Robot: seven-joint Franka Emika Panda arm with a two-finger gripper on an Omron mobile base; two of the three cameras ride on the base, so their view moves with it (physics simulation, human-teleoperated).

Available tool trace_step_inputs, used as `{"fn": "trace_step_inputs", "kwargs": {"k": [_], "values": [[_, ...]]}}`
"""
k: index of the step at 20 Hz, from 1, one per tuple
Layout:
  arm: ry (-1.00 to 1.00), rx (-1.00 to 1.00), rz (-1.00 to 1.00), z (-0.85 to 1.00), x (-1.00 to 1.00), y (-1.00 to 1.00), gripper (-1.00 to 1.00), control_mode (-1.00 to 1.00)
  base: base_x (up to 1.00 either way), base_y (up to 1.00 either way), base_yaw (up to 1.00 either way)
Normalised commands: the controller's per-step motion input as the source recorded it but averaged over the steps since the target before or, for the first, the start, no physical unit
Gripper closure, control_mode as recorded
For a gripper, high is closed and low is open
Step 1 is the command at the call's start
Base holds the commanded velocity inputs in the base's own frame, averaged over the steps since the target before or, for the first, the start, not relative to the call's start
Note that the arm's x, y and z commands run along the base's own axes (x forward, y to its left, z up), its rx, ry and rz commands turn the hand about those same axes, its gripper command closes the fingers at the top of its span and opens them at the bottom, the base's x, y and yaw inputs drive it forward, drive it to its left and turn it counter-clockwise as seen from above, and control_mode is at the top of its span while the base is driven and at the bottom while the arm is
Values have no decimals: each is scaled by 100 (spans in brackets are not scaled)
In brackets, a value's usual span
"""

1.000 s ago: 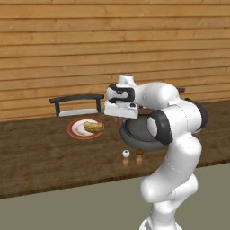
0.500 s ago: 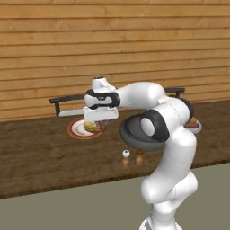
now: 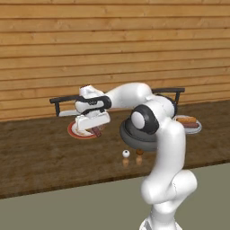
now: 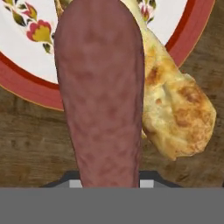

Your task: Place one bun and one sausage from the bowl on each plate.

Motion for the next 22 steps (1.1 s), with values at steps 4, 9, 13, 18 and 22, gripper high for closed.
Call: {"fn": "trace_step_inputs", "kwargs": {"k": [4,9,13,18,22], "values": [[20,-5,6,-22,41,19,100,-100,0,0,0],[18,-5,4,-7,32,25,100,-100,0,0,0],[9,-5,0,-15,4,11,100,-100,0,0,0],[8,-5,0,-30,6,12,100,-100,0,0,0],[4,-1,0,-41,0,0,100,-100,0,0,0]]}}
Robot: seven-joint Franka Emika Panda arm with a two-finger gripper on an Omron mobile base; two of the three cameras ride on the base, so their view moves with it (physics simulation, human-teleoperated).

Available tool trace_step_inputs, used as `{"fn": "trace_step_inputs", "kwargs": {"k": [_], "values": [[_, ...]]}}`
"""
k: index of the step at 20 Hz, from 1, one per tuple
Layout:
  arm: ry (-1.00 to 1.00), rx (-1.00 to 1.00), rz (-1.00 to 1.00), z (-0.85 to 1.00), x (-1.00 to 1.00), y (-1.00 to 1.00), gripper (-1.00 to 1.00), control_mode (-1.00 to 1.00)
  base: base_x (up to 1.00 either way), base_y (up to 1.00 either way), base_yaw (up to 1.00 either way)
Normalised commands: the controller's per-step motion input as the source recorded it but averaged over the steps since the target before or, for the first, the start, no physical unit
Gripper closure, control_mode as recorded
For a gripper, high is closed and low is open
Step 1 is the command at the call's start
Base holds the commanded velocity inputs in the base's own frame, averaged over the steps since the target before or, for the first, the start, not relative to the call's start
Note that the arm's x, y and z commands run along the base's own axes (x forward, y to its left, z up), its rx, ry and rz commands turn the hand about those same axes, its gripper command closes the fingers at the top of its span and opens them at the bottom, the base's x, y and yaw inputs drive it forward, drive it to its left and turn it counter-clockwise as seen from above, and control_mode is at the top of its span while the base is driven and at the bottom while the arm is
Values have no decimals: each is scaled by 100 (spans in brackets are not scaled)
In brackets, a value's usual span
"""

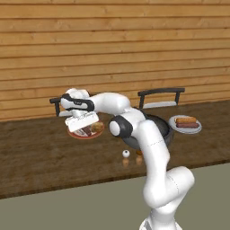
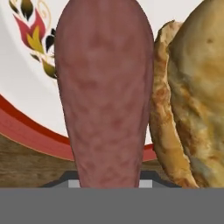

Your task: Place one bun and one sausage from the bowl on each plate.

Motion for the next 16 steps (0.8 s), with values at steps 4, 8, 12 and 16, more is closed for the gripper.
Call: {"fn": "trace_step_inputs", "kwargs": {"k": [4,8,12,16], "values": [[4,0,0,-36,0,0,-100,-100,0,0,0],[3,0,0,-19,0,0,-100,-100,0,0,0],[0,0,0,-4,0,0,-100,-100,0,0,0],[0,0,1,10,-15,-1,-100,-100,0,0,0]]}}
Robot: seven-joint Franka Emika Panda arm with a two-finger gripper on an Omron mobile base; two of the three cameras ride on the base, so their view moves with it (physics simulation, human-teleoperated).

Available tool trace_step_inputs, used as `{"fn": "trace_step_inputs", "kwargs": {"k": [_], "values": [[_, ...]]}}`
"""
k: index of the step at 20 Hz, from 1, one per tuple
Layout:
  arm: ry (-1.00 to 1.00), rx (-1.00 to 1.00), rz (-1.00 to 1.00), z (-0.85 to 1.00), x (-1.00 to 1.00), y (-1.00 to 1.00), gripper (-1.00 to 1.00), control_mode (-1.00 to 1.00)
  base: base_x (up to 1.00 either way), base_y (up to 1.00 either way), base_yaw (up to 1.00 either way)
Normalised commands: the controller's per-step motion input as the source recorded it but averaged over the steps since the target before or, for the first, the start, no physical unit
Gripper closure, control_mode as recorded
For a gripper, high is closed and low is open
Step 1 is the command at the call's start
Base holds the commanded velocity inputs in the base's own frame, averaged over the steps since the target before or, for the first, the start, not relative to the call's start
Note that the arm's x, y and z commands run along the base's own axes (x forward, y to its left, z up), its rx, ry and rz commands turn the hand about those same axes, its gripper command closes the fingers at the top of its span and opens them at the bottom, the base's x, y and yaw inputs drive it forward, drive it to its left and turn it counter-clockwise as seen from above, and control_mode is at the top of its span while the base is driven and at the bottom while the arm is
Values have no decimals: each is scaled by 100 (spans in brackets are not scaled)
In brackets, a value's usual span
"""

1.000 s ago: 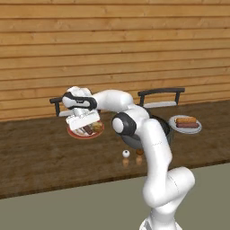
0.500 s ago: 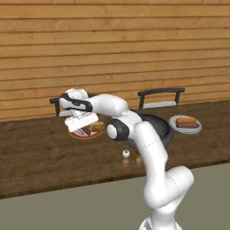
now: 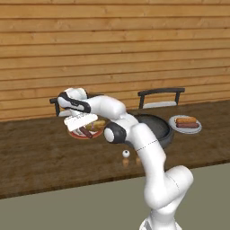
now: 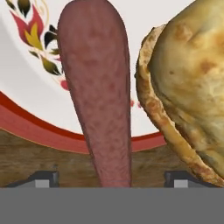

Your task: Place one bun and one sausage from the bowl on each plate.

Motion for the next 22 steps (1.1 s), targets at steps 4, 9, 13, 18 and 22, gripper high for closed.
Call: {"fn": "trace_step_inputs", "kwargs": {"k": [4,9,13,18,22], "values": [[0,0,0,48,-42,-2,-100,-100,0,0,0],[-1,3,0,43,-41,-24,-100,-100,0,0,0],[-4,10,0,8,-47,-23,-100,-100,0,0,0],[-9,15,0,15,-63,-24,-100,-100,0,0,0],[-13,13,0,56,-55,-31,-100,-100,0,0,0]]}}
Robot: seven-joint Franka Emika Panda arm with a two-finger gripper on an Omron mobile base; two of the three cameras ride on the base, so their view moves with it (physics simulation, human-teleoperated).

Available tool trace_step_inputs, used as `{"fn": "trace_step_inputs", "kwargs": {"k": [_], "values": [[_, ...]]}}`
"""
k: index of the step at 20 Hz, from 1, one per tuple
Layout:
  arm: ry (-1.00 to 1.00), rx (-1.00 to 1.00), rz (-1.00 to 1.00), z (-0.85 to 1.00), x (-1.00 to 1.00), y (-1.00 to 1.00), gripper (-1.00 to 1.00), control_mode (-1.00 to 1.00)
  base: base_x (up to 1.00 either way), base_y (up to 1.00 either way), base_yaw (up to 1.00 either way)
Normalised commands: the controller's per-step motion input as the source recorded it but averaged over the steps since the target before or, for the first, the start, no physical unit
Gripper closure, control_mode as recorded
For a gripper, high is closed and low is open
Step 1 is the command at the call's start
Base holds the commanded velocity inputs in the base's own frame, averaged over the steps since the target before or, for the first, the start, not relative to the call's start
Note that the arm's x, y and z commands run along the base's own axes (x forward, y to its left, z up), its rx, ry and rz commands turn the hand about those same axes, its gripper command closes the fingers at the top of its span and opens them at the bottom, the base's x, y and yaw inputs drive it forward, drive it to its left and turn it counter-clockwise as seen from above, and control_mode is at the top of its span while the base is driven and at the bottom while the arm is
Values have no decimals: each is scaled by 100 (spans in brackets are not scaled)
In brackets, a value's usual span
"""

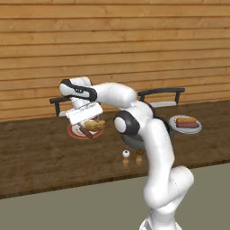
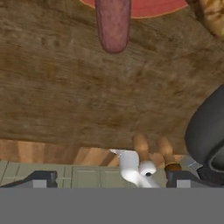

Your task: Place one bun and one sausage from the bowl on each plate.

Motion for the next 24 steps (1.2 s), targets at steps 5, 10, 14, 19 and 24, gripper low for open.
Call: {"fn": "trace_step_inputs", "kwargs": {"k": [5,10,14,19,24], "values": [[-18,10,0,55,-43,-36,-100,-100,0,0,0],[-15,8,0,63,-41,-54,-100,-100,0,0,0],[-8,9,0,61,-34,-66,-100,-100,0,0,0],[-10,13,0,52,-33,-75,-100,-100,0,0,0],[-22,22,0,22,-47,-86,-100,-100,0,0,0]]}}
